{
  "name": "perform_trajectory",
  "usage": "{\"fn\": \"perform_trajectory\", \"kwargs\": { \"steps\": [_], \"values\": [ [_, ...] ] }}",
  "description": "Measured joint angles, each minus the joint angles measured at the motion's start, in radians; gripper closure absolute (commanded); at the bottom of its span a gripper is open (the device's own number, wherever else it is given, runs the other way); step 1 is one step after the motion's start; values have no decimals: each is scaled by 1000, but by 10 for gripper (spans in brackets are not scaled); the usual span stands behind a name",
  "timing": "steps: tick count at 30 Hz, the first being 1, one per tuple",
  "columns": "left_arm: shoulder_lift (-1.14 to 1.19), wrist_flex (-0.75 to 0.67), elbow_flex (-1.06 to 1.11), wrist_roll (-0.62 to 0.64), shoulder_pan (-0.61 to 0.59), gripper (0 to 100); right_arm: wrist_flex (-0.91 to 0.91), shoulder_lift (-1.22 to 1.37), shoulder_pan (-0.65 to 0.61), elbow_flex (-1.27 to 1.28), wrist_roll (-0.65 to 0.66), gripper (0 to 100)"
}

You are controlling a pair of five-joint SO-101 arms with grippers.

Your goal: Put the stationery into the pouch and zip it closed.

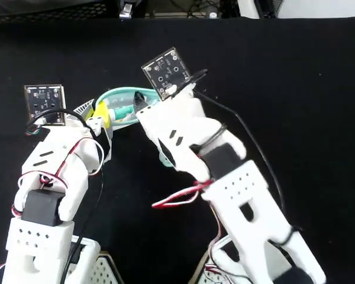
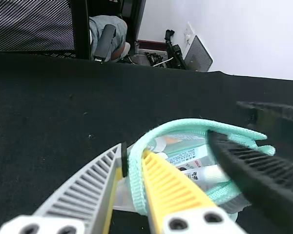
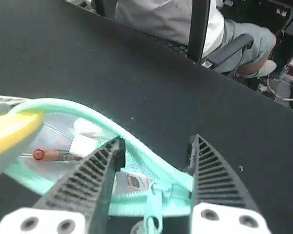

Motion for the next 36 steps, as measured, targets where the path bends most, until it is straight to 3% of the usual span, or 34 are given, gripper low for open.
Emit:
{"fn": "perform_trajectory", "kwargs": {
  "steps": [10,19,27,36],
  "values": [
    [0,0,0,0,0,970,104,-91,-6,8,0,793],
    [0,0,0,0,0,970,3,100,-12,29,0,793],
    [0,0,6,0,0,970,63,215,-12,-74,49,796],
    [0,0,8,0,0,970,247,-72,-3,-184,68,797]
  ]
}}
